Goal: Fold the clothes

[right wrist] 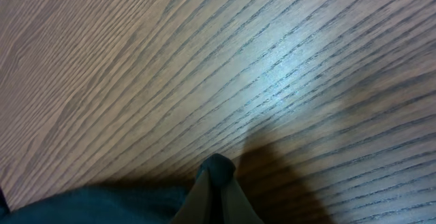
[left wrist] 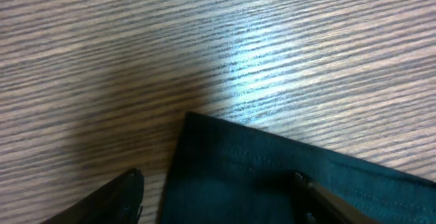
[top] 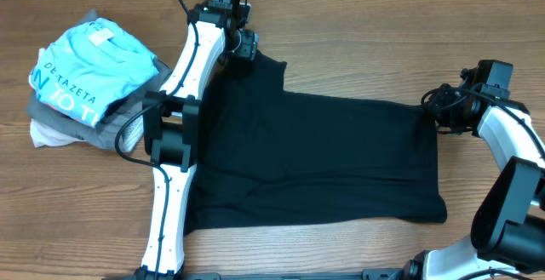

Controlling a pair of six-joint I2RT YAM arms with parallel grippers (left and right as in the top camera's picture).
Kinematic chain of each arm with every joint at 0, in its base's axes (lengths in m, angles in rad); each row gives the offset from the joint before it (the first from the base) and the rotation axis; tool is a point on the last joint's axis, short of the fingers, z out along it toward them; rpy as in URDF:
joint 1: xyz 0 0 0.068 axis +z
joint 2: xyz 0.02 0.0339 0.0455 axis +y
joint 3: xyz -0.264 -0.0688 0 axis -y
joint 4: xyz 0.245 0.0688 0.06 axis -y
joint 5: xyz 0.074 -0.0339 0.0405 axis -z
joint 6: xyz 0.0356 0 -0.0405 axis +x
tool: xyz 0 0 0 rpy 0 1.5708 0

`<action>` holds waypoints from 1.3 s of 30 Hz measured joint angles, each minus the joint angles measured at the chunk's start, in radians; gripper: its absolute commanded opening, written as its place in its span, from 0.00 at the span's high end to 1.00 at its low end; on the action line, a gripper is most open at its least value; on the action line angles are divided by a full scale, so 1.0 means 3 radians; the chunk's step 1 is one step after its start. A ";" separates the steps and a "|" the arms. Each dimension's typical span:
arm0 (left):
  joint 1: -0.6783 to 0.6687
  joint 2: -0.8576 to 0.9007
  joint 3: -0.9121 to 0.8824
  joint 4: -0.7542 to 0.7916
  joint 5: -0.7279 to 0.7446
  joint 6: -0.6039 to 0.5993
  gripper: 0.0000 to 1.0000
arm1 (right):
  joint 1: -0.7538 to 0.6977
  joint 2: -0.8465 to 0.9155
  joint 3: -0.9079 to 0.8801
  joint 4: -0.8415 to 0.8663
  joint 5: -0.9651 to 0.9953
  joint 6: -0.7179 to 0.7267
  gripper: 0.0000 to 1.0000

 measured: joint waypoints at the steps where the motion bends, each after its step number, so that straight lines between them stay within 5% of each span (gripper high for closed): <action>1: 0.0000 0.0000 0.0000 -0.0001 0.0000 0.0001 0.29 | 0.0000 0.0000 0.0000 0.0000 0.0000 0.0003 0.96; 13: 0.0000 0.0067 0.0009 -0.0095 0.0010 0.0000 0.40 | 0.0000 0.0000 0.0000 -0.0003 -0.0001 0.0001 0.96; 18: 0.0004 0.0072 0.0009 -0.0095 0.0003 -0.0005 0.83 | 0.0000 0.0000 0.0000 -0.0008 -0.0001 0.0001 0.96; 21: 0.0003 0.0075 0.0009 -0.0155 0.0005 0.0014 0.96 | 0.0000 0.0000 0.0000 -0.0015 -0.0001 0.0001 0.96; 32: 0.0004 -0.0038 0.0003 -0.0624 -0.0056 0.0014 0.96 | -0.0001 -0.0037 0.0000 -0.0019 -0.0001 0.0000 0.96; 39: 0.0023 -0.0623 -0.0020 -0.1156 -0.0116 0.0014 0.96 | -0.0001 -0.0327 0.0000 -0.0242 -0.0037 -0.0001 0.96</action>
